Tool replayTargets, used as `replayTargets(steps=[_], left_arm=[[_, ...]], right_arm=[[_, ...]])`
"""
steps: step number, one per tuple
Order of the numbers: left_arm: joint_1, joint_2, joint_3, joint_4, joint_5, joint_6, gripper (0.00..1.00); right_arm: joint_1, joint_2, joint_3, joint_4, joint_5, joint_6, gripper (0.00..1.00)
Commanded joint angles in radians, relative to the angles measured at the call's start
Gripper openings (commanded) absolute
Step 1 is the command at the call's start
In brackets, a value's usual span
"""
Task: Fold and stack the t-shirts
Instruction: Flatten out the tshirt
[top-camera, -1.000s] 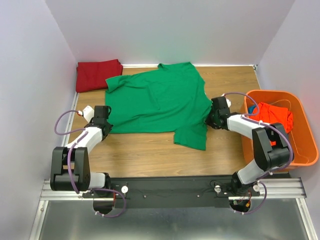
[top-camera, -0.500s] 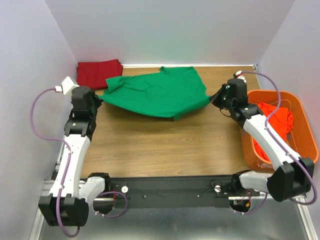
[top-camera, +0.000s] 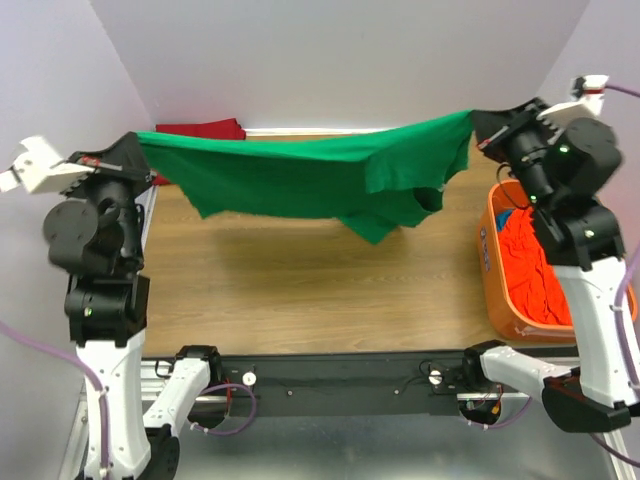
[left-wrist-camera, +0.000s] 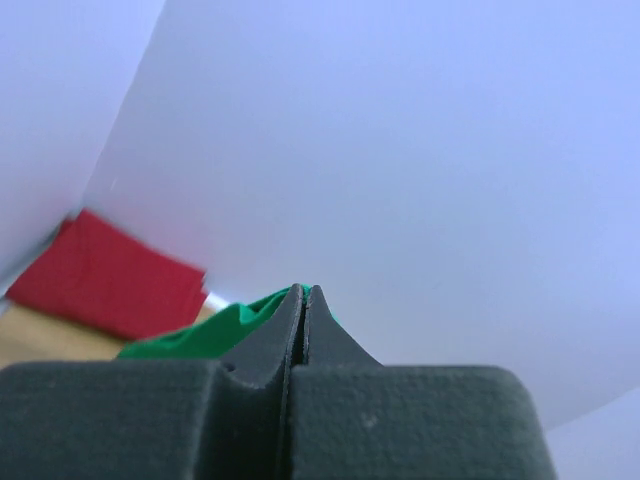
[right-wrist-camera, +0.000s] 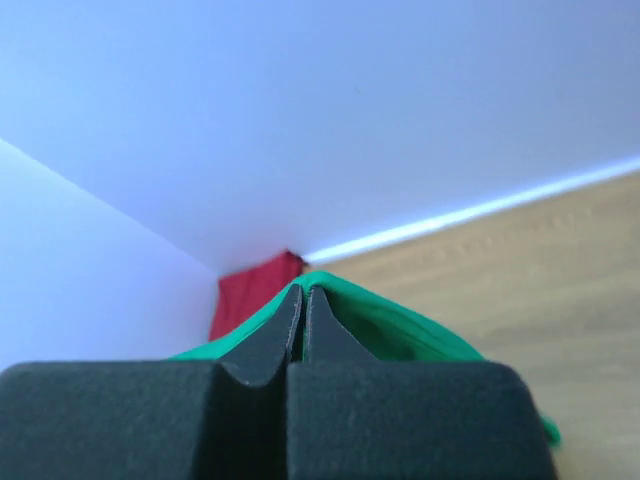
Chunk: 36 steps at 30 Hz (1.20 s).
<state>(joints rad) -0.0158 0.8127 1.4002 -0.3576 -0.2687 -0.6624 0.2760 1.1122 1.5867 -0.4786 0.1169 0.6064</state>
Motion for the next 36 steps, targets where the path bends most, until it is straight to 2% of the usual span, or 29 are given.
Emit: replayTargets(steps=[1,8,14,17,19,20,22,23,25,27,28,30,31,32,36], left_arm=[[0.008,-0.024,0.06,0.035,0.013,0.023,0.0],[0.007,0.089,0.063,0.169,0.029,0.007,0.0],[0.007,0.311,0.046,0.402,0.091,-0.031,0.0],[0.007,0.483,0.149,0.48,0.131,-0.01,0.0],[0.007,0.624,0.3,0.496,0.152,0.018,0.0],[0.008,0.672,0.427,0.487,0.16,0.039,0.0],[0.007,0.789,0.556,0.465,0.195,0.056,0.0],[0.007,0.848,0.679,0.456,0.206,0.072,0.0],[0.007,0.899,0.793,0.436,0.233,0.089,0.0],[0.033,0.928,0.903,0.434,0.238,0.107,0.0],[0.033,0.939,0.924,0.434,0.244,0.124,0.0],[0.034,0.93,0.919,0.434,0.252,0.142,0.0],[0.034,0.916,0.896,0.44,0.25,0.144,0.0],[0.034,0.904,0.861,0.447,0.246,0.144,0.0],[0.036,0.812,0.527,0.471,0.227,0.121,0.0]], right_arm=[[0.003,-0.014,0.105,-0.04,0.041,-0.053,0.01],[0.003,0.139,0.196,-0.031,0.09,-0.086,0.01],[0.003,0.42,0.332,0.032,0.185,-0.161,0.01],[-0.003,0.569,0.438,0.064,0.214,-0.191,0.01],[-0.008,0.641,0.582,0.078,0.222,-0.215,0.01],[-0.008,0.709,0.652,0.081,0.225,-0.239,0.01],[-0.009,0.771,0.832,0.083,0.23,-0.253,0.01],[-0.011,0.813,0.925,0.084,0.23,-0.261,0.01],[-0.011,0.831,0.987,0.093,0.227,-0.261,0.01],[-0.011,0.804,0.978,0.136,0.221,-0.26,0.01],[-0.011,0.779,0.919,0.156,0.221,-0.26,0.01],[-0.012,0.709,0.824,0.205,0.221,-0.254,0.01],[-0.011,0.689,0.723,0.216,0.222,-0.247,0.01],[-0.012,0.67,0.675,0.225,0.233,-0.238,0.01],[-0.012,0.578,0.385,0.227,0.244,-0.185,0.01]])
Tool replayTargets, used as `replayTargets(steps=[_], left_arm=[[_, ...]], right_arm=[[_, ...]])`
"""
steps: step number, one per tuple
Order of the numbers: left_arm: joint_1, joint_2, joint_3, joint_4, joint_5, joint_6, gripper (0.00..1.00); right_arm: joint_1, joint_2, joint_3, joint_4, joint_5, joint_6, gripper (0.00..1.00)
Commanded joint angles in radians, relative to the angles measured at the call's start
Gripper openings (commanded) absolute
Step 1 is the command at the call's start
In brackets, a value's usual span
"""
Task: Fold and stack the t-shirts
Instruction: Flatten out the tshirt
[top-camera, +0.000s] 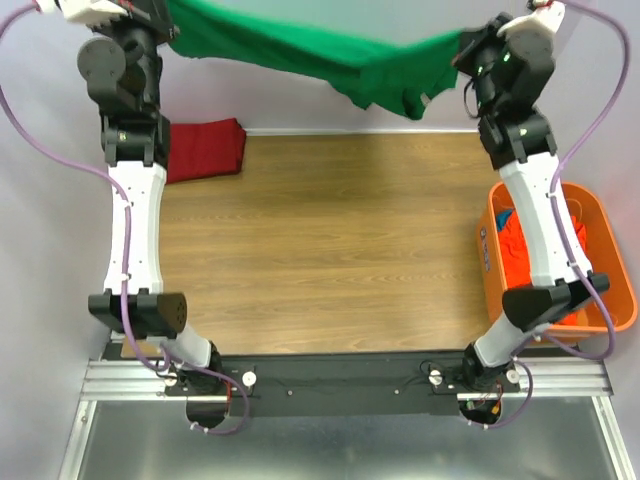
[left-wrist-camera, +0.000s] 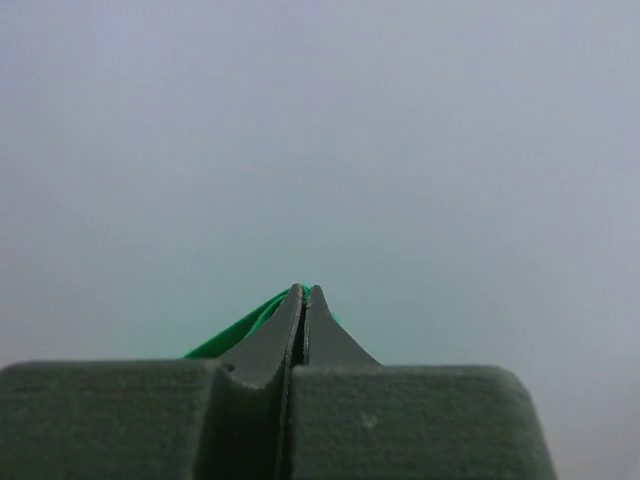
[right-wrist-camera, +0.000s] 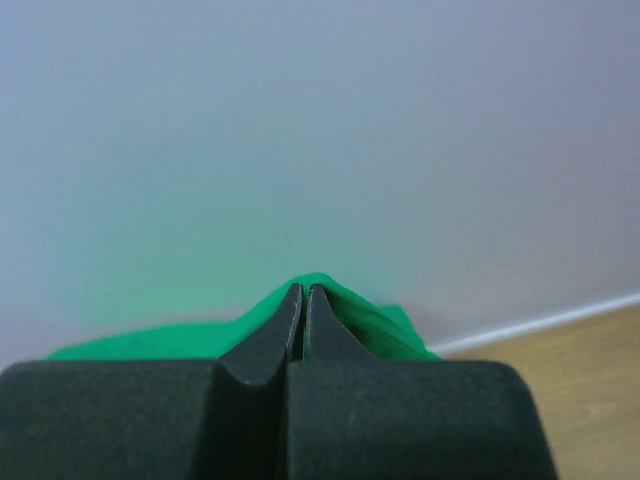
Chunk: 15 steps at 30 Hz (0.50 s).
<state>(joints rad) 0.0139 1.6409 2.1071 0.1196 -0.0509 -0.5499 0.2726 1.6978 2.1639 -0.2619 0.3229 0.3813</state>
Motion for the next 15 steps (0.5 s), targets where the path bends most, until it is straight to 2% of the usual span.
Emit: replayTargets(steps=[1,2,3,9,15], left_arm=[[0.006,-0.062,-0.247,0.003,0.002,0.001,0.0],[0.006,-0.084,-0.316,0.005,-0.007,-0.031,0.0],[0.008,-0.134,-0.46,0.005,-0.035,-0.05,0.0],[0.037,-0.295,-0.962,-0.02,-0.041,-0.221,0.0],[0.044,-0.363,-1.278,-0.034,-0.017,-0.275,0.0]], right_arm=[[-0.007,-0.051,-0.257,0.009,0.036,0.053,0.01],[-0.007,-0.076,-0.397,0.009,0.035,0.085,0.01],[-0.009,-0.098,-0.468,0.01,0.033,0.1,0.01],[-0.01,-0.233,-0.976,0.006,0.005,0.197,0.01],[-0.012,-0.214,-1.2,-0.014,-0.067,0.248,0.01]])
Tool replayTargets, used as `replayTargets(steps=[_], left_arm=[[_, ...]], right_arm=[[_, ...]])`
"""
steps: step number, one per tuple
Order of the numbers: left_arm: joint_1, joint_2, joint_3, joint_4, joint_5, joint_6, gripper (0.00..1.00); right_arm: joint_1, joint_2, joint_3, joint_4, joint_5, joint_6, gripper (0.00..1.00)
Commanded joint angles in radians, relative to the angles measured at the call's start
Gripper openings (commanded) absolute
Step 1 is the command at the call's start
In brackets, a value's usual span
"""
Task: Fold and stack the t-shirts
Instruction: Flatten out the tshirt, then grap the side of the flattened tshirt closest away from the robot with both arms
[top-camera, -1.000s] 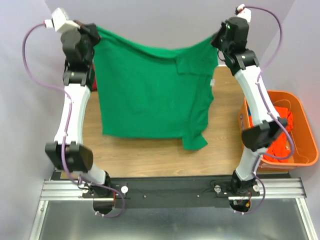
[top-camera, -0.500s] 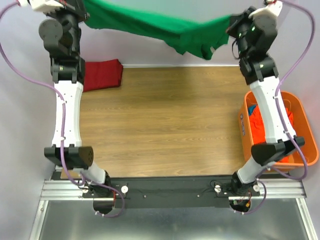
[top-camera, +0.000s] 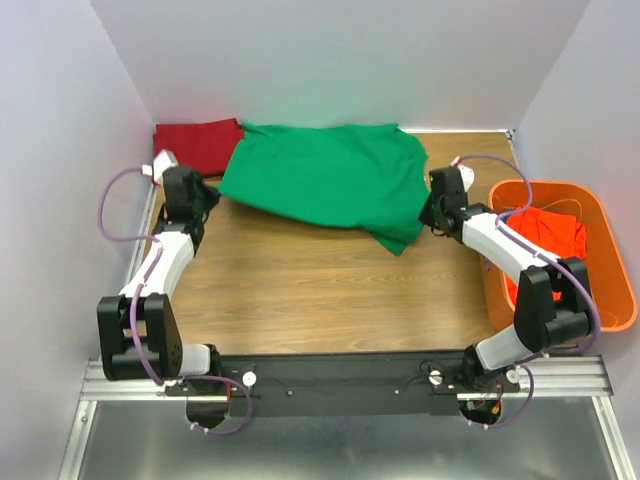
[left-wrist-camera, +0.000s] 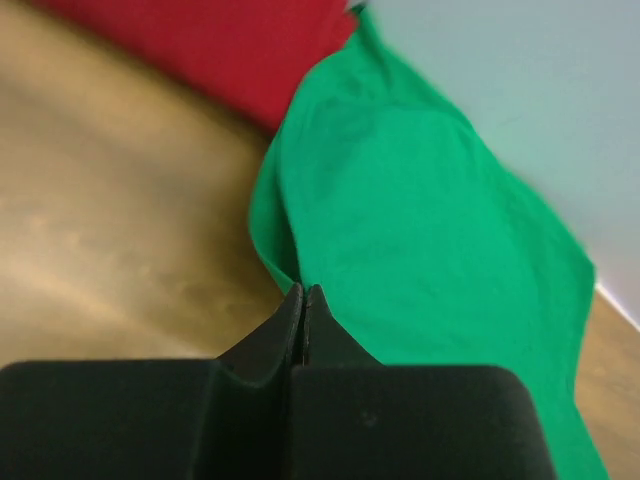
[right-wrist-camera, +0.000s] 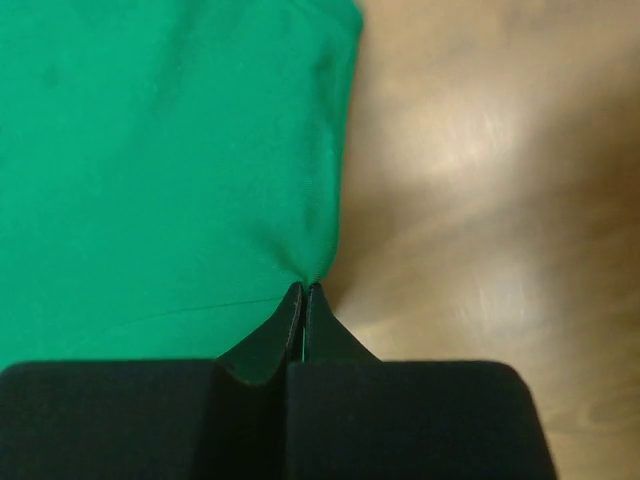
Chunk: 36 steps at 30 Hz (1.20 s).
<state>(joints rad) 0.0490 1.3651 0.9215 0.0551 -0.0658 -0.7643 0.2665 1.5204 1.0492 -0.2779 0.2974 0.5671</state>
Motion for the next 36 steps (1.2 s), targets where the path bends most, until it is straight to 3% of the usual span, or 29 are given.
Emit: replayTargets(steps=[1,6,16,36], left_arm=[[0.009,-0.095,-0.119,0.025,0.007,-0.064,0.0],[0.011,-0.13,-0.254,-0.001,-0.003,-0.061,0.0],[0.015,-0.233,-0.334,-0.181,-0.08,-0.082,0.0],[0.015,-0.524,-0.452,-0.311,-0.035,-0.153,0.0]], right_arm=[[-0.006,-0.031,-0.13,0.0,-0.061,0.083,0.01],[-0.006,-0.061,-0.248,0.0,-0.077,0.131,0.03],[-0.006,-0.239,-0.325,-0.084,-0.139,0.157,0.06],[-0.006,-0.545,-0.344,-0.303,-0.169,0.217,0.08]])
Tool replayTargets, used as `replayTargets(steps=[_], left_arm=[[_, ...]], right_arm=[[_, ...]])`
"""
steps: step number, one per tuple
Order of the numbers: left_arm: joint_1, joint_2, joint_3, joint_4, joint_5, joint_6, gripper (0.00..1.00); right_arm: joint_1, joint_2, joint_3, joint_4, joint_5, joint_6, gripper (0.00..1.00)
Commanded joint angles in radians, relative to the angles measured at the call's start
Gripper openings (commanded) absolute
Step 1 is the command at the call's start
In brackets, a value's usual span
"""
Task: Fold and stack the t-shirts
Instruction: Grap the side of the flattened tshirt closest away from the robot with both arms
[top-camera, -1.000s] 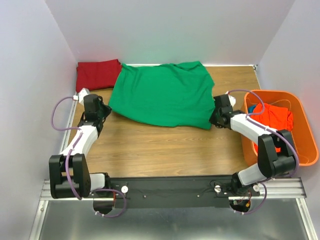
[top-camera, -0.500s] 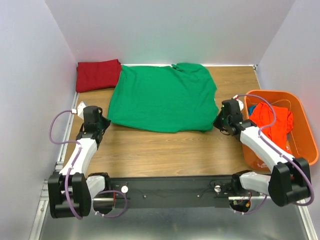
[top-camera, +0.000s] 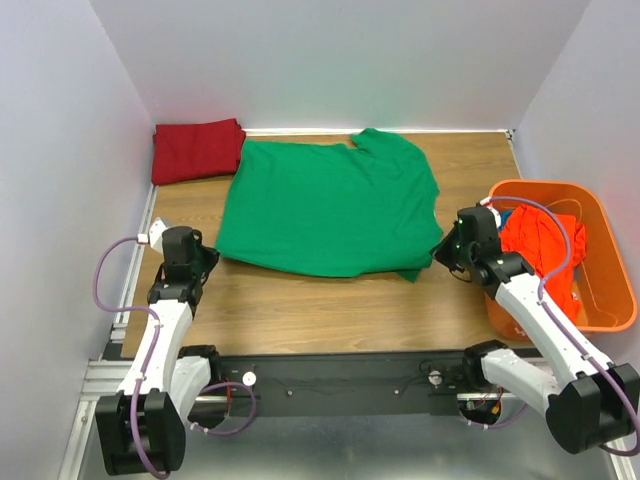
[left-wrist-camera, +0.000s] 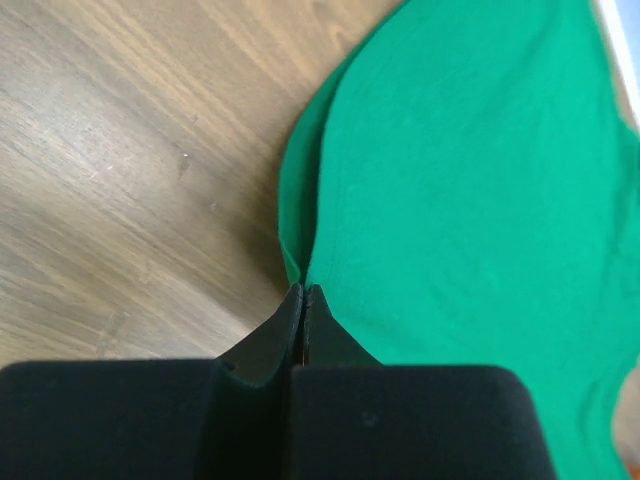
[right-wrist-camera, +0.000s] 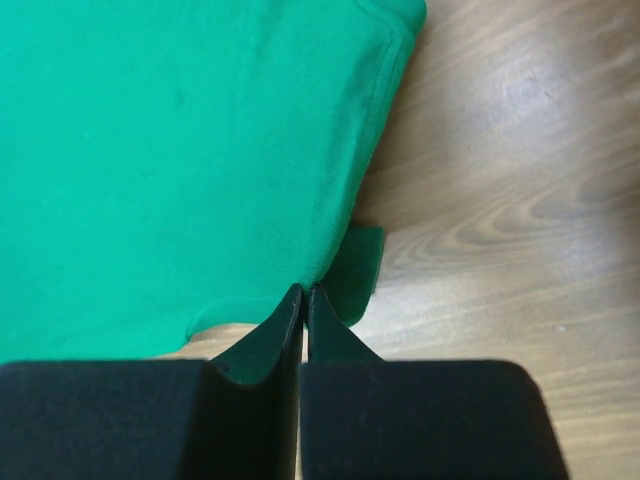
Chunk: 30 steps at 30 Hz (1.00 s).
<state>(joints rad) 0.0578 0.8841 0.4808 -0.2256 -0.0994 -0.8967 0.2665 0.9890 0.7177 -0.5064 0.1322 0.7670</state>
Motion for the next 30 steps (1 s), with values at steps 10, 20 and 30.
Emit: replayTargets(steps=[10,20,30], left_arm=[[0.005,0.152,0.073,0.095,0.069,0.028,0.03],[-0.003,0.502,0.315,0.16,0.122,0.047,0.03],[-0.013,0.68,0.469,0.16,0.135,0.038,0.02]], right_arm=[[-0.006,0.143,0.052,-0.066,0.099,0.017,0.09],[-0.007,0.385,0.189,0.026,0.179,-0.054,0.1],[-0.012,0.628,0.322,0.095,0.198,-0.074,0.08]])
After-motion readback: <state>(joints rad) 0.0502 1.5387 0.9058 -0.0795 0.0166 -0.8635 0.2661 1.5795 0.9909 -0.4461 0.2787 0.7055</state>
